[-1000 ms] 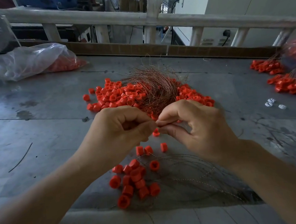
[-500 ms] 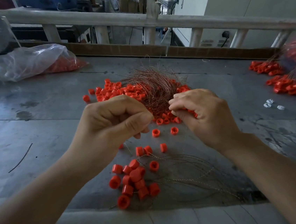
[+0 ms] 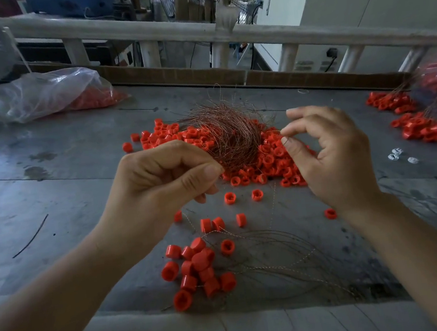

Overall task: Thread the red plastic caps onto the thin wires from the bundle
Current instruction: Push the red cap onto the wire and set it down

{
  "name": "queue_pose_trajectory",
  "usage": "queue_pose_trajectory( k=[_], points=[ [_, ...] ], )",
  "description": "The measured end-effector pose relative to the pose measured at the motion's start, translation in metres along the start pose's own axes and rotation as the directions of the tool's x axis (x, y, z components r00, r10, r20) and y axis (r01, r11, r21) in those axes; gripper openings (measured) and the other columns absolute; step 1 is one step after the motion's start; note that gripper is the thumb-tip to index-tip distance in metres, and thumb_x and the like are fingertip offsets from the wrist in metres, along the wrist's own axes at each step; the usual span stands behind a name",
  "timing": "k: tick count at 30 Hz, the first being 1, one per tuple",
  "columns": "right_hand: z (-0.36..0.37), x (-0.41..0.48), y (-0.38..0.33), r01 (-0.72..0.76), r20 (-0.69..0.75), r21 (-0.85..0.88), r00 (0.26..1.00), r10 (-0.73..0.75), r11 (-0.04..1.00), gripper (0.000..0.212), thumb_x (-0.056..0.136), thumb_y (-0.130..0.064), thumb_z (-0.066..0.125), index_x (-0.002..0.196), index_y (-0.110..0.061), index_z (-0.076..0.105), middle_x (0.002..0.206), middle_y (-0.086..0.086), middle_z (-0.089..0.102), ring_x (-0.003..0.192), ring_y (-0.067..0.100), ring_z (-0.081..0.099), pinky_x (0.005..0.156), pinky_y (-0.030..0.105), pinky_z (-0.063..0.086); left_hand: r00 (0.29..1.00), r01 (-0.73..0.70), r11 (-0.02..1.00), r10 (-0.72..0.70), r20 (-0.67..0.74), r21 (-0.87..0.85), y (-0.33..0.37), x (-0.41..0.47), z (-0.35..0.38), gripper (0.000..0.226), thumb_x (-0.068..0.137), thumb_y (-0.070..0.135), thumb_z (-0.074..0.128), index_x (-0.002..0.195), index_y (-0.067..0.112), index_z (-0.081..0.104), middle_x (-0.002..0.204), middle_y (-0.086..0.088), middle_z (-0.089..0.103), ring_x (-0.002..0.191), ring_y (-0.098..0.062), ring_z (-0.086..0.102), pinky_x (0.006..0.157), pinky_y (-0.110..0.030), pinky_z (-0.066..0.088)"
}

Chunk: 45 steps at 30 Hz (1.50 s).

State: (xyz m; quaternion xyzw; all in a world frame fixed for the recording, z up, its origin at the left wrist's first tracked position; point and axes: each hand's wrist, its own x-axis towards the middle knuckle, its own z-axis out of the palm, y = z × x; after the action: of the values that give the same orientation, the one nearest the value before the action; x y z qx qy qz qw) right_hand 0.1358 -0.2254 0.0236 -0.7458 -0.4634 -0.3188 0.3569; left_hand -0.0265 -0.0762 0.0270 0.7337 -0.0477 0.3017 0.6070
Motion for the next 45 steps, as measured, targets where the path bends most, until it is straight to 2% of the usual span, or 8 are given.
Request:
queue_pose_trajectory(
  k=[8, 13, 16, 25, 28, 35, 39, 45],
  points=[
    [-0.014, 0.001, -0.008, 0.024, -0.051, 0.005, 0.998, -0.023, 1.000, 0.004, 0.075, -0.002, 0.060, 0.078, -0.003, 0.062, 0.074, 0.001, 0.059, 0.074, 0.024, 0.058, 0.083, 0.043, 0.044, 0.954, 0.216, 0.963, -0.243, -0.174, -0.163, -0.001, 0.004, -0.001, 0.019, 0.057, 0.028, 0.066, 0.064, 0.011, 0.072, 0.062, -0.004, 0.065, 0.057, -0.013, 0.060, 0.051, -0.020, 0.049],
    [-0.015, -0.003, -0.017, 0.014, 0.090, 0.182, 0.995, -0.031, 0.983, 0.014, 0.076, -0.009, 0.063, 0.089, -0.003, 0.064, 0.073, 0.000, 0.058, 0.070, 0.008, 0.053, 0.068, 0.017, 0.042, 0.923, 0.342, 0.919, -0.367, -0.112, -0.195, -0.003, 0.004, 0.005, 0.023, 0.051, 0.029, 0.068, 0.061, 0.008, 0.070, 0.059, -0.006, 0.063, 0.054, -0.014, 0.060, 0.048, -0.019, 0.048],
    [-0.013, -0.007, -0.024, 0.120, 0.191, 0.191, 0.969, -0.157, 0.974, 0.023, 0.078, -0.023, 0.065, 0.094, -0.005, 0.066, 0.074, 0.002, 0.061, 0.062, 0.010, 0.056, 0.059, 0.020, 0.045, 0.916, 0.372, 0.910, -0.392, -0.086, -0.183, -0.005, 0.003, 0.009, 0.025, 0.050, 0.030, 0.068, 0.061, 0.008, 0.071, 0.058, -0.007, 0.063, 0.054, -0.014, 0.060, 0.048, -0.018, 0.049],
    [-0.011, -0.009, -0.033, 0.202, 0.125, 0.187, 0.966, -0.227, 0.961, 0.012, 0.085, -0.009, 0.060, 0.088, -0.004, 0.071, 0.079, 0.006, 0.064, 0.067, 0.014, 0.060, 0.059, 0.020, 0.046, 0.937, 0.332, 0.930, -0.345, -0.055, -0.160, -0.004, 0.003, 0.010, 0.028, 0.048, 0.027, 0.071, 0.074, 0.015, 0.075, 0.068, -0.004, 0.069, 0.061, -0.012, 0.065, 0.057, -0.016, 0.051],
    [-0.017, -0.006, -0.032, 0.113, 0.093, 0.227, 0.986, -0.137, 0.967, 0.006, 0.081, -0.005, 0.064, 0.083, -0.005, 0.069, 0.077, 0.003, 0.059, 0.067, 0.005, 0.052, 0.059, 0.007, 0.039, 0.969, 0.235, 0.972, -0.233, -0.084, 0.013, -0.004, 0.002, 0.011, 0.029, 0.053, 0.022, 0.068, 0.082, 0.026, 0.072, 0.077, -0.002, 0.071, 0.065, -0.010, 0.066, 0.062, -0.015, 0.052],
    [-0.018, -0.007, -0.039, -0.006, 0.149, 0.310, 0.988, -0.042, 0.951, 0.006, 0.079, -0.011, 0.064, 0.073, -0.010, 0.066, 0.071, -0.004, 0.054, 0.062, 0.004, 0.047, 0.058, 0.007, 0.033, 0.982, 0.167, 0.936, -0.131, -0.133, 0.310, -0.004, 0.000, 0.015, 0.034, 0.063, 0.001, 0.075, 0.076, 0.032, 0.067, 0.082, 0.011, 0.067, 0.068, -0.004, 0.063, 0.065, -0.015, 0.053],
    [-0.014, -0.008, -0.042, -0.049, 0.183, 0.353, 0.983, -0.017, 0.934, 0.005, 0.080, -0.010, 0.062, 0.076, -0.011, 0.065, 0.069, -0.007, 0.054, 0.065, 0.006, 0.048, 0.059, 0.009, 0.036, 0.983, 0.165, 0.962, -0.142, -0.119, 0.217, -0.004, 0.001, 0.016, 0.028, 0.055, 0.026, 0.069, 0.081, 0.034, 0.067, 0.080, 0.011, 0.069, 0.068, -0.004, 0.064, 0.064, -0.012, 0.052],
    [-0.014, -0.010, -0.041, -0.084, 0.217, 0.370, 0.976, 0.002, 0.925, 0.005, 0.079, -0.012, 0.061, 0.077, -0.013, 0.065, 0.070, -0.008, 0.054, 0.066, 0.005, 0.049, 0.059, 0.009, 0.037, 0.981, 0.169, 0.979, -0.157, -0.111, 0.112, -0.006, 0.000, 0.016, 0.027, 0.049, 0.026, 0.070, 0.076, 0.024, 0.064, 0.072, 0.009, 0.069, 0.065, -0.004, 0.065, 0.062, -0.013, 0.052]
  ],
)
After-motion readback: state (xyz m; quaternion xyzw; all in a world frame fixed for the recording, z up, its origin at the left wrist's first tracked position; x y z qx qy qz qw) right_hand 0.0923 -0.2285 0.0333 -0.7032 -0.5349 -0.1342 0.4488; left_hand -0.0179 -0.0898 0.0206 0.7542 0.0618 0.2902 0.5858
